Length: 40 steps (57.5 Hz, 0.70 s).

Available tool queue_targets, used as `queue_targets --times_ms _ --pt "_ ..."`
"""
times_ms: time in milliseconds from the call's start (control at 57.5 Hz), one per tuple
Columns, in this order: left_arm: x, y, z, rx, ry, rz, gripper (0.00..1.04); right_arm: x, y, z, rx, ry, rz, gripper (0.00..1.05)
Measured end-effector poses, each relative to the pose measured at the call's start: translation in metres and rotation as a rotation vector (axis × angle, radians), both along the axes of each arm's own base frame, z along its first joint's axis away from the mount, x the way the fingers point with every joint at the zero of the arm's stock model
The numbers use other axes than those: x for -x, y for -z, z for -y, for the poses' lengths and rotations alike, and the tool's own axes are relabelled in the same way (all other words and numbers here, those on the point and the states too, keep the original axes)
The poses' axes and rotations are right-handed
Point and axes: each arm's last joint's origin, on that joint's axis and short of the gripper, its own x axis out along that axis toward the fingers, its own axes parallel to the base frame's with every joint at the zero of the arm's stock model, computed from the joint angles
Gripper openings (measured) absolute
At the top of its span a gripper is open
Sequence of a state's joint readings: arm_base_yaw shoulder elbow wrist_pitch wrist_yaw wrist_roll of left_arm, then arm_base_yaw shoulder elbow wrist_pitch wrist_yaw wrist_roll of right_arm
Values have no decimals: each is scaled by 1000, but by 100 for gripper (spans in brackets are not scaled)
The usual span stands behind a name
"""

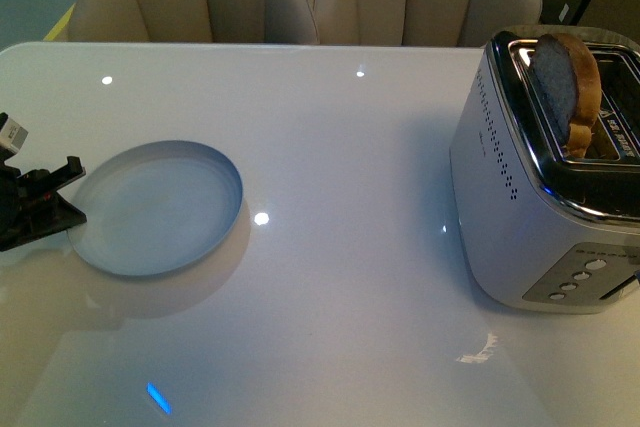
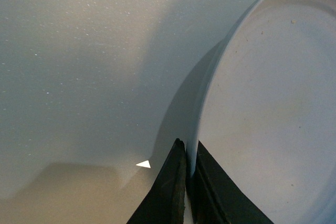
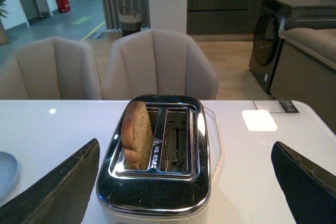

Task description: Left arm holds plate, right arm toasts bread

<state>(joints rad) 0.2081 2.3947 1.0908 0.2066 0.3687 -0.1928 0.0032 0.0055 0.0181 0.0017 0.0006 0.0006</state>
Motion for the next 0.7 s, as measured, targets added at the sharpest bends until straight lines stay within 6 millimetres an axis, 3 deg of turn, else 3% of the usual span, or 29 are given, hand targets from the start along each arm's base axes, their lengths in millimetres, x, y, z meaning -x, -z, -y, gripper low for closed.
queue_targets --times_ms 261,539,695 --pt "3 9 -5 -6 9 5 5 0 0 0 0 0 0 96" --pt "5 10 -9 -26 11 29 47 0 0 0 0 0 0 96" --pt "7 -5 -12 -38 1 86 75 0 0 0 0 0 0 96"
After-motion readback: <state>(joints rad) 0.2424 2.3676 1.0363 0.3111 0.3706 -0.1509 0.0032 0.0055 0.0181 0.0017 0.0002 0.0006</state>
